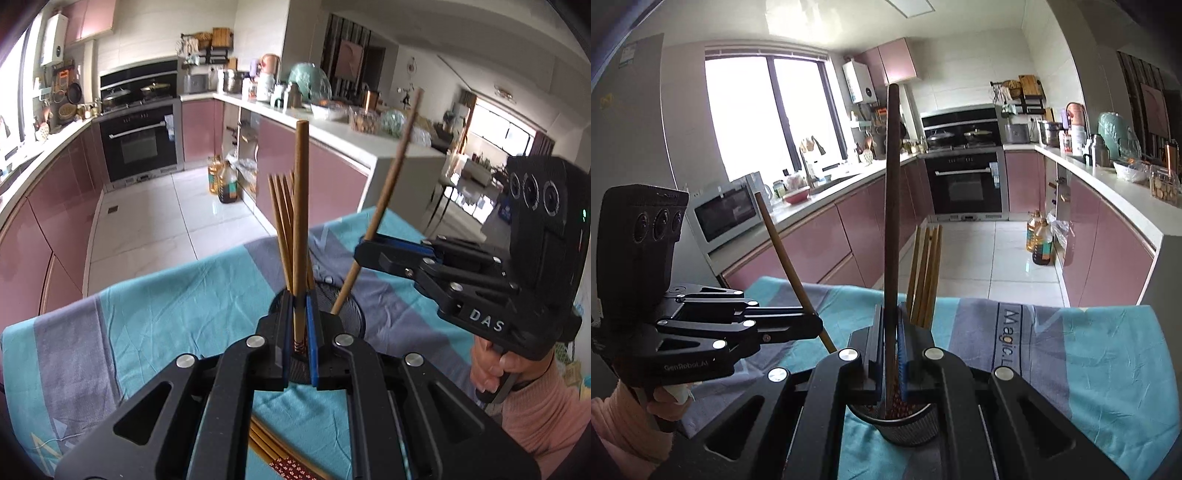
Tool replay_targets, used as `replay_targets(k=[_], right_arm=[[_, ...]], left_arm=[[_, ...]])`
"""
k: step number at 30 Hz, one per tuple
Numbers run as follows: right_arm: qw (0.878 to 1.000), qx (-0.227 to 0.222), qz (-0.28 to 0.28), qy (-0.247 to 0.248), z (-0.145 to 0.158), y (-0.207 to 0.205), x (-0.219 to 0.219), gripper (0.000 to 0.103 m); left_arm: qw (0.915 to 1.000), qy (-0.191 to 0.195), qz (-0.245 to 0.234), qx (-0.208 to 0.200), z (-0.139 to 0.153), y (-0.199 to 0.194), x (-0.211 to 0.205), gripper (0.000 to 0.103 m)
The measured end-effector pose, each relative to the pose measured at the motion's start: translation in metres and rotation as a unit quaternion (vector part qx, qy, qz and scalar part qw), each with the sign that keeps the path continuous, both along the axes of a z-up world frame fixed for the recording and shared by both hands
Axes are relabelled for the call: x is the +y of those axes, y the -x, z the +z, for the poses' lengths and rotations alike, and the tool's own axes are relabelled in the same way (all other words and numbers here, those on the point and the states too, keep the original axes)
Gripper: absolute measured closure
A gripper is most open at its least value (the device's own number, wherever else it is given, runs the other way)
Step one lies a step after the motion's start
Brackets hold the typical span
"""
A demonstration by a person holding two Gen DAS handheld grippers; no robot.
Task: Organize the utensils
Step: 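Lower the chopsticks into the cup and open both tools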
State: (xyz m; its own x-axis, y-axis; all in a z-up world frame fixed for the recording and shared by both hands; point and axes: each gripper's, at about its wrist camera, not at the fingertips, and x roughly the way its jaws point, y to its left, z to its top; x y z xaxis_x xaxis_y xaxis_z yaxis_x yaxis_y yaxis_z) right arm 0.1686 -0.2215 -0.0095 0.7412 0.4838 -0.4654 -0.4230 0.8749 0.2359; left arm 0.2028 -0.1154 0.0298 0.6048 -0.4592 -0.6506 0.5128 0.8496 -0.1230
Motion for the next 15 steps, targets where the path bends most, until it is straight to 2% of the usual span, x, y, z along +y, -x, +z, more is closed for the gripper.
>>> replay_targets(k=[7, 15], right_arm=[[0.998, 0.051, 0.006, 0.027, -0.02, -0.016, 0.011, 0.097], [0.997, 0.076, -0.008, 0.028, -0.032, -0.031, 0.012, 0.097]], left_arm=[[0.9991, -0.02, -0.02, 0.032, -0.021, -0.011, -0.009, 0.095], [0.9988, -0.017, -0.013, 0.045, -0.029, -0.034, -0.008, 0.095]])
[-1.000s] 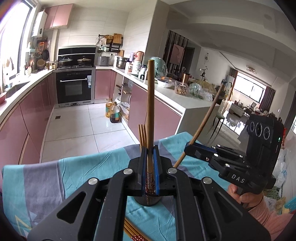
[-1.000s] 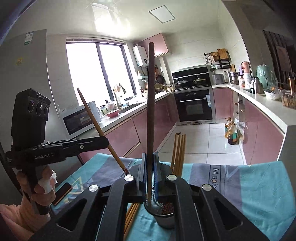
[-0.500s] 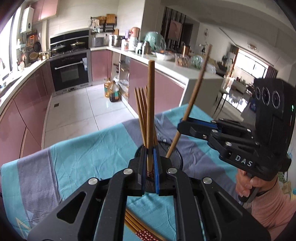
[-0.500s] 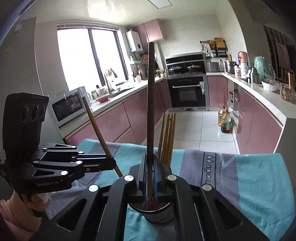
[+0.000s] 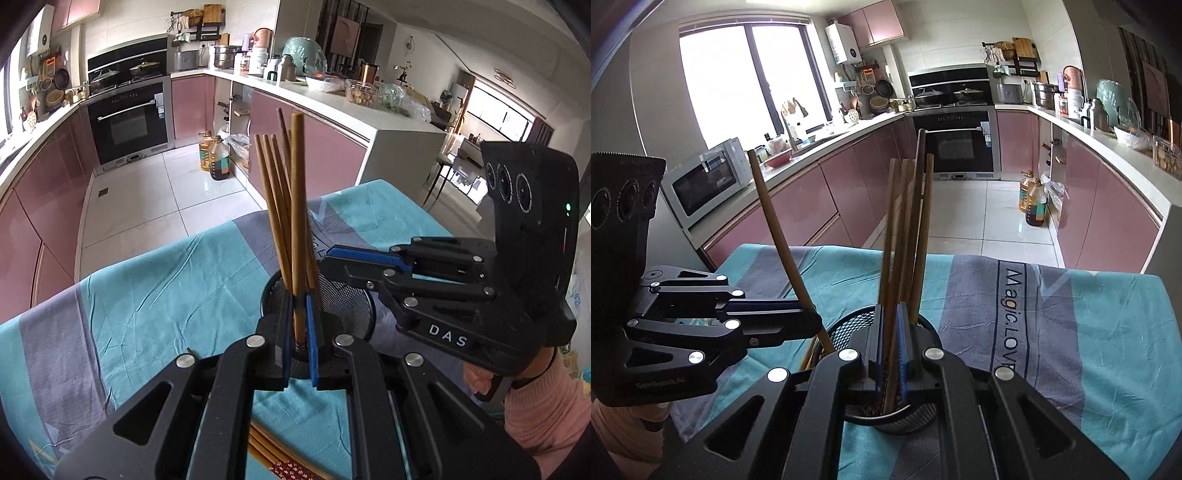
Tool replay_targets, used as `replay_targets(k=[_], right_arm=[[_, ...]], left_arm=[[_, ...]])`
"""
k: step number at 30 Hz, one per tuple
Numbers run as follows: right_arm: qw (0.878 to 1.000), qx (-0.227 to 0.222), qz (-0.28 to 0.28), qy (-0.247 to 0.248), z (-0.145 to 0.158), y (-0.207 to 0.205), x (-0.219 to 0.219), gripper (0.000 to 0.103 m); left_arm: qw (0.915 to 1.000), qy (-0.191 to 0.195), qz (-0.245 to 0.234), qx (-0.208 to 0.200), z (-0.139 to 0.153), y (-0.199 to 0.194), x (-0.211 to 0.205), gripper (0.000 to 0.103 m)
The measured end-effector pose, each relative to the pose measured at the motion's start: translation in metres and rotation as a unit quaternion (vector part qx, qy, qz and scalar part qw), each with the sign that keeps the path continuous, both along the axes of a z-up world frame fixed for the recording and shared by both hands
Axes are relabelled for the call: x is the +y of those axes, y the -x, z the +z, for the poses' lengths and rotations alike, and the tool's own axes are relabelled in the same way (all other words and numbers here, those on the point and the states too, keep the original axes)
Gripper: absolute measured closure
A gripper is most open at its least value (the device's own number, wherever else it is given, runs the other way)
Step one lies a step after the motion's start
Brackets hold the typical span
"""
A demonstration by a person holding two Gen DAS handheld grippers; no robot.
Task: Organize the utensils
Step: 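Lower the chopsticks into the cup and open both tools, then return both tools to the chopstick row and grasp one chopstick each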
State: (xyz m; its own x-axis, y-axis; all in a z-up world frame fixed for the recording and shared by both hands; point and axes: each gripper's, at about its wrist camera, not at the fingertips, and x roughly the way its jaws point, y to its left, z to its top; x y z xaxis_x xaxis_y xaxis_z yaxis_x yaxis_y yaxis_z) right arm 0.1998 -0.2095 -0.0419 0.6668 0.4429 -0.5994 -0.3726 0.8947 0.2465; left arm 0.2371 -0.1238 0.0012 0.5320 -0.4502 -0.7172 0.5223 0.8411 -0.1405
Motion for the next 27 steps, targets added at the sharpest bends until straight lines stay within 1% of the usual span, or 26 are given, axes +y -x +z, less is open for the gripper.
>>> replay_targets(k=[6, 10, 14, 17, 19, 21, 22, 23, 25, 27], right_arm=[[1.0, 0.001, 0.0, -0.01, -0.001, 0.003, 0.002, 0.097], [1.0, 0.001, 0.0, -0.017, -0.002, 0.007, 0.0, 0.095], [1.0, 0.001, 0.0, -0.023, -0.002, 0.012, 0.0, 0.094], [1.0, -0.006, 0.007, -0.028, -0.001, 0.021, 0.002, 0.088], [0.999, -0.014, 0.015, -0.031, 0.001, 0.03, 0.005, 0.085], [0.999, -0.022, 0.024, -0.035, 0.004, 0.038, 0.007, 0.081], [0.998, -0.026, 0.032, -0.036, 0.005, 0.045, 0.01, 0.079], [0.998, -0.029, 0.038, -0.036, 0.006, 0.05, 0.012, 0.078], [0.997, -0.035, 0.053, -0.037, 0.005, 0.063, 0.018, 0.072], [0.997, -0.035, 0.065, -0.037, 0.003, 0.072, 0.024, 0.07]], left_arm=[[0.9999, 0.005, 0.007, 0.008, -0.007, -0.009, 0.0, 0.095], [0.9998, 0.009, 0.01, 0.012, -0.013, -0.005, 0.003, 0.095], [0.9995, 0.025, 0.017, 0.003, -0.012, 0.005, 0.013, 0.095], [0.9989, 0.033, 0.031, -0.011, -0.011, 0.016, 0.025, 0.094], [0.998, 0.044, 0.04, -0.022, -0.009, 0.026, 0.036, 0.09], [0.9963, 0.062, 0.052, -0.028, -0.008, 0.035, 0.049, 0.08], [0.9954, 0.067, 0.06, -0.033, -0.007, 0.04, 0.056, 0.079], [0.9942, 0.071, 0.07, -0.041, -0.007, 0.046, 0.063, 0.078], [0.9923, 0.074, 0.084, -0.052, -0.007, 0.056, 0.075, 0.072], [0.9904, 0.071, 0.103, -0.059, -0.011, 0.064, 0.085, 0.064]])
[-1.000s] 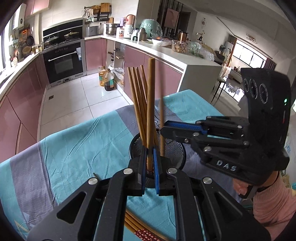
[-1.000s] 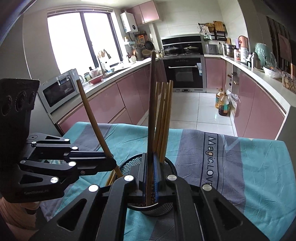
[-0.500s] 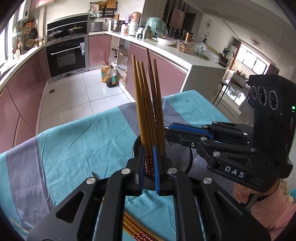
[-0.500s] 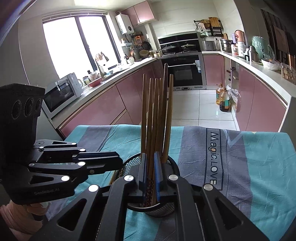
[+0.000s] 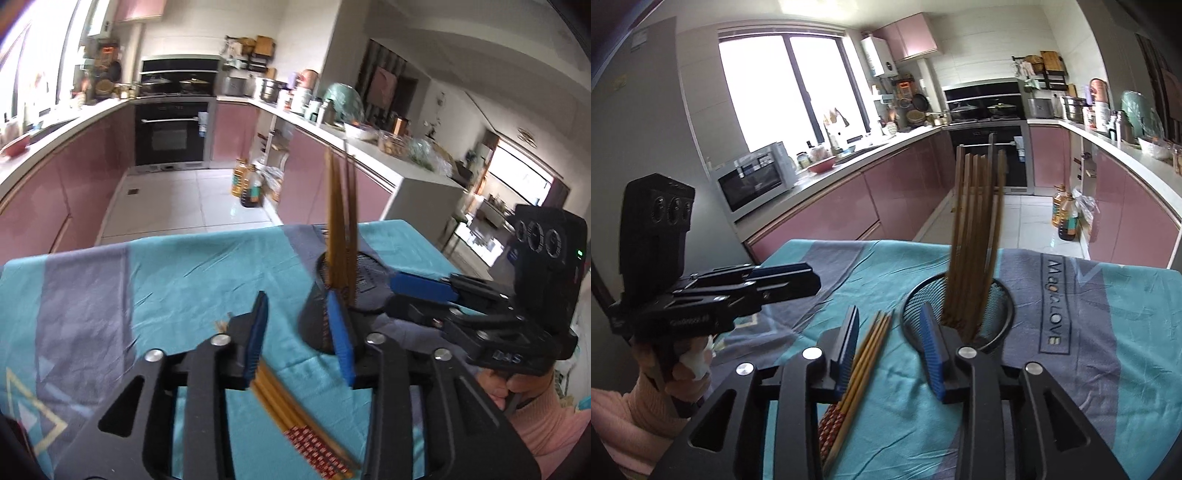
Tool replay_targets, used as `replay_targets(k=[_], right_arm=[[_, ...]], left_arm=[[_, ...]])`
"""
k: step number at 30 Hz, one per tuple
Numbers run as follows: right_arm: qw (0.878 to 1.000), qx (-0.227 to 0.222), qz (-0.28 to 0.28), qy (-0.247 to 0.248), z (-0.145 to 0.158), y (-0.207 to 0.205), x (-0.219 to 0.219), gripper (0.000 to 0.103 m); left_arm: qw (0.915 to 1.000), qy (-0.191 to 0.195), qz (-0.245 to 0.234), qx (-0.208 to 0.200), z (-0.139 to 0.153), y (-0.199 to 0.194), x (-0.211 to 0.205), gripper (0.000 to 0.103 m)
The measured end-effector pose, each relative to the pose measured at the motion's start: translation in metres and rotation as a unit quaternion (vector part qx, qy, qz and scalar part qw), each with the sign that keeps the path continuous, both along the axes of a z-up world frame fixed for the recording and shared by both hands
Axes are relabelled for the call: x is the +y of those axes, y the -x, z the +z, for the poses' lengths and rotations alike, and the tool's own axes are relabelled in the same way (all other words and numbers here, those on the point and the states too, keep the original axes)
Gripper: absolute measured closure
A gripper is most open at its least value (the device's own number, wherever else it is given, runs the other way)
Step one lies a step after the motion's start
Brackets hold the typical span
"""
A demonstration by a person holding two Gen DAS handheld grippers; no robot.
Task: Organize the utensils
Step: 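Return both tools to the chopstick row and grasp one chopstick each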
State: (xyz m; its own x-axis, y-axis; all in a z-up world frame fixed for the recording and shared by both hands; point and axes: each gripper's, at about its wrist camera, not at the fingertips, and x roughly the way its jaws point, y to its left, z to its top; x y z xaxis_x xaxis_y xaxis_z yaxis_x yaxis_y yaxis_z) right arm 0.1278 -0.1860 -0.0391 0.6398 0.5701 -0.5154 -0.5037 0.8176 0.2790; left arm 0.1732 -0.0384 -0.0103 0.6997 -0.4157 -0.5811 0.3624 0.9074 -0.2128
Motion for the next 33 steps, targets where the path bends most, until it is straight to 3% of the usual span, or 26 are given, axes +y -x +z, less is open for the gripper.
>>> replay_targets(k=[9, 13, 18, 33], right_arm=[[0.997, 0.071, 0.03, 0.025, -0.05, 0.007, 0.035, 0.066], [0.994, 0.096, 0.03, 0.041, -0.068, 0.002, 0.05, 0.066], [0.992, 0.113, 0.026, 0.053, -0.079, -0.002, 0.059, 0.067], [0.99, 0.115, 0.016, 0.083, -0.09, -0.005, 0.071, 0.07]], left_arm=[[0.9967, -0.035, 0.05, 0.054, -0.052, 0.014, 0.027, 0.059], [0.9939, -0.033, 0.053, 0.091, -0.081, 0.013, 0.032, 0.059], [0.9919, -0.041, 0.05, 0.11, -0.102, 0.012, 0.03, 0.059], [0.9899, -0.044, 0.046, 0.126, -0.116, 0.005, 0.018, 0.059]])
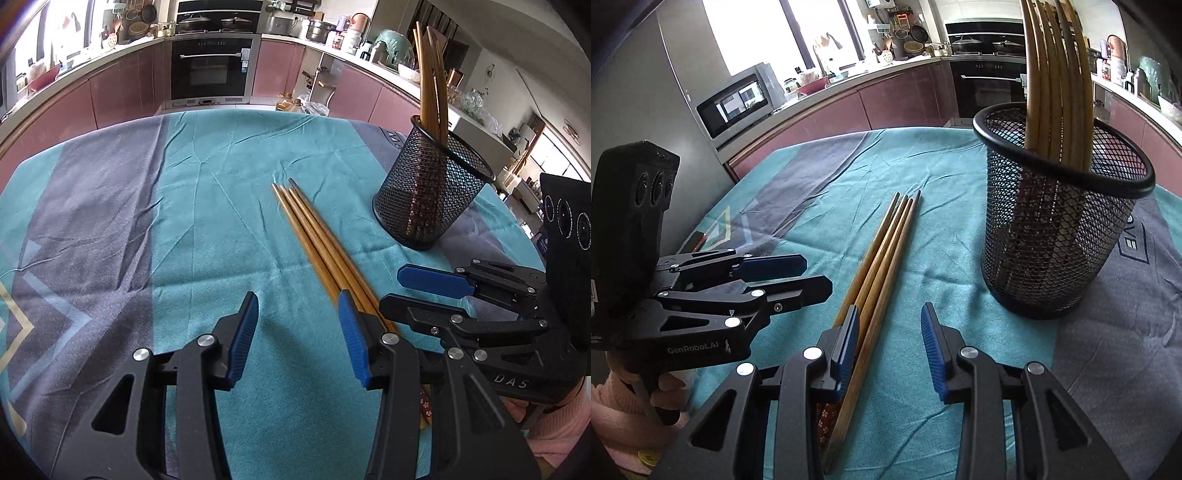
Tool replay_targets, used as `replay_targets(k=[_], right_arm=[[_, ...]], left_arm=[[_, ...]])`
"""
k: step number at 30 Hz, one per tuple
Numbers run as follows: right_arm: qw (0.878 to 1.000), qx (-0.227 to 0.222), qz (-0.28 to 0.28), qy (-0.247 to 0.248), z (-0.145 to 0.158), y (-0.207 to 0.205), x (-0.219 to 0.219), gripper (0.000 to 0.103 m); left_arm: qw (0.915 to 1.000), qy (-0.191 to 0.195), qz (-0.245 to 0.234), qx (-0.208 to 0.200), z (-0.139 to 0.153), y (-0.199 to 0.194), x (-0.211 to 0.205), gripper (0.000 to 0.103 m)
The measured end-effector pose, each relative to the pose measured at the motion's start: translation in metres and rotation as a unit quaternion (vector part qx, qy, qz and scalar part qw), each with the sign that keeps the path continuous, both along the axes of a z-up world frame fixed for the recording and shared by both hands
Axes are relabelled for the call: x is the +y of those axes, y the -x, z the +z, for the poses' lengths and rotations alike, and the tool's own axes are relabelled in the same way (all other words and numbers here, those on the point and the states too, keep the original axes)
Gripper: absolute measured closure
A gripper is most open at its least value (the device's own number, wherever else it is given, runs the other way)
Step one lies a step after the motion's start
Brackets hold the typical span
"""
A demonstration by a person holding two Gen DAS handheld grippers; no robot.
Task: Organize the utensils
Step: 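Return both tools to the chopstick row and grasp one chopstick each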
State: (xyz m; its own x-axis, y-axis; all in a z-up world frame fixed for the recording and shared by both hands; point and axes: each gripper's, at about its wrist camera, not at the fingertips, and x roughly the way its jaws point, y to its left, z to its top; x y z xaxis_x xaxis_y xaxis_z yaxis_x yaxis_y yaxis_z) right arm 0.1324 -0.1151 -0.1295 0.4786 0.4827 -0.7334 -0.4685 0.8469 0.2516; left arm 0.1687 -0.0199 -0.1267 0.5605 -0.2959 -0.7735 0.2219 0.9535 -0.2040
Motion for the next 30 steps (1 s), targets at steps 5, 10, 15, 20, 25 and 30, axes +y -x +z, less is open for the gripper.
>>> replay_targets(k=[5, 10, 15, 20, 25, 30], right_arm=[[1.0, 0.0, 0.0, 0.008, -0.002, -0.001, 0.001, 0.072], [1.0, 0.002, -0.001, 0.011, -0.003, -0.003, 0.0, 0.073], [1.0, 0.0, 0.0, 0.016, -0.005, -0.004, 0.005, 0.073], [1.0, 0.002, -0.004, 0.018, -0.005, -0.005, 0.004, 0.074], [1.0, 0.002, -0.004, 0.02, -0.005, -0.005, 0.003, 0.074], [1.0, 0.003, -0.005, 0.019, -0.004, -0.005, 0.002, 0.074]], left_arm=[[1.0, -0.003, -0.001, 0.003, -0.001, 0.001, -0.002, 0.059], [1.0, -0.005, -0.004, 0.005, -0.003, -0.001, -0.006, 0.059], [0.9999, -0.007, -0.007, 0.005, -0.003, -0.004, -0.008, 0.059], [0.9999, -0.012, -0.009, 0.005, -0.004, -0.008, -0.012, 0.058], [0.9997, -0.019, -0.013, 0.004, -0.005, -0.011, -0.016, 0.058], [0.9997, -0.021, -0.013, 0.003, -0.007, -0.015, -0.021, 0.06]])
